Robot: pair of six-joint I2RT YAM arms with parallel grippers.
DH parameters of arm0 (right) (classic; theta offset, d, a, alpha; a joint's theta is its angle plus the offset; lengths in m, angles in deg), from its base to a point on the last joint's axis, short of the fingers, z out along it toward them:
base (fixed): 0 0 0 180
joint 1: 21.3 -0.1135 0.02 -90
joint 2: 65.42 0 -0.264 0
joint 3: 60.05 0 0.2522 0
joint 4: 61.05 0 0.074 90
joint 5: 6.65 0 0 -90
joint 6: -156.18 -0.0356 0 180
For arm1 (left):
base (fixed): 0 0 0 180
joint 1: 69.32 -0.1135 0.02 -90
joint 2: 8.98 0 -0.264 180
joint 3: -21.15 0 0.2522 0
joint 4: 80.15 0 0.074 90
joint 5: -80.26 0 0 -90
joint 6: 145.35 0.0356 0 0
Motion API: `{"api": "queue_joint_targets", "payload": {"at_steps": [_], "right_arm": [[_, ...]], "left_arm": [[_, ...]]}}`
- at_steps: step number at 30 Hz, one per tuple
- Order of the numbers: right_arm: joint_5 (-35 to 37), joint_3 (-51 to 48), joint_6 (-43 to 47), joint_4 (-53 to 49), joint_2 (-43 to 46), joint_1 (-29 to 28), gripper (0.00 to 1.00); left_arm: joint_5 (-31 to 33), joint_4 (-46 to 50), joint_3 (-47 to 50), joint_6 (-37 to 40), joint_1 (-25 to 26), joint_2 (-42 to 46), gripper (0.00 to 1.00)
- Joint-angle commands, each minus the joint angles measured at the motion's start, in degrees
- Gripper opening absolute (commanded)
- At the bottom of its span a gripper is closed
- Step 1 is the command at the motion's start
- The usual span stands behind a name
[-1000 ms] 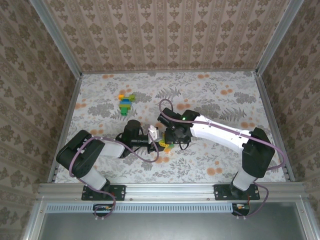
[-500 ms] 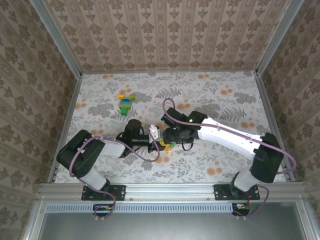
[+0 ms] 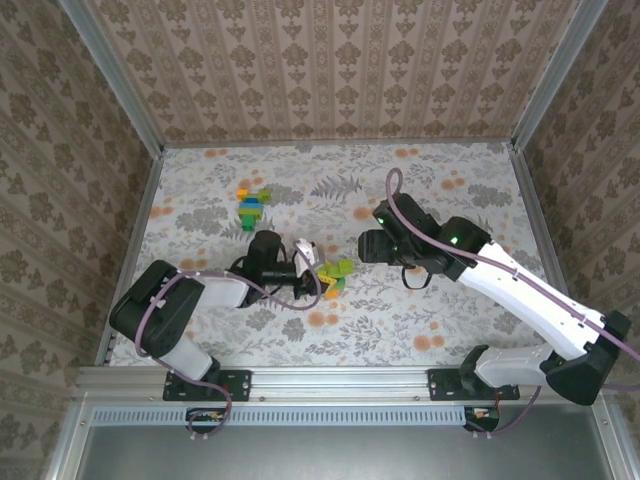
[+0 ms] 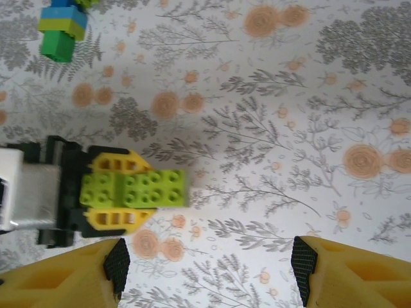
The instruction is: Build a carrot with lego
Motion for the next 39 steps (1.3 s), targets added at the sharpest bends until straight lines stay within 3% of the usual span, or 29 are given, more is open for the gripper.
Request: {"api": "queue_joint_targets", "payload": {"at_steps": [1, 8, 13, 19, 21, 39], "right_arm": [[-0.59, -4.82, 2.8, 2.87, 1.06, 1.3, 0.71], [-3.11, -11.99, 5.94, 9.39, 4.9, 2.38, 0.71], [-4.02, -15.97, 8.75, 11.73, 9.65, 5.05, 0.71], [-4.95, -17.27, 13.24, 12.05, 13.46, 9.05, 0.71], [-6.2, -18.04, 14.12, 13.23, 13.78, 9.85, 0.71], [-14.93, -22.15, 16.2, 20.08, 11.03, 11.63, 0.71]], "left_arm": [[-0.83, 9.24, -4.54, -5.75, -0.51, 3.11, 0.29], [3.09, 30.4, -16.24, -9.53, -0.68, 7.24, 0.3], [6.89, 47.9, -26.23, -11.74, -3.8, 7.93, 0.33], [6.27, 57.33, -32.0, -15.28, -9.01, 6.9, 0.36], [6.2, 60.24, -34.57, -15.67, -11.49, 5.2, 0.37], [5.95, 84.64, -67.61, -10.45, -16.48, -23.48, 0.38]]}}
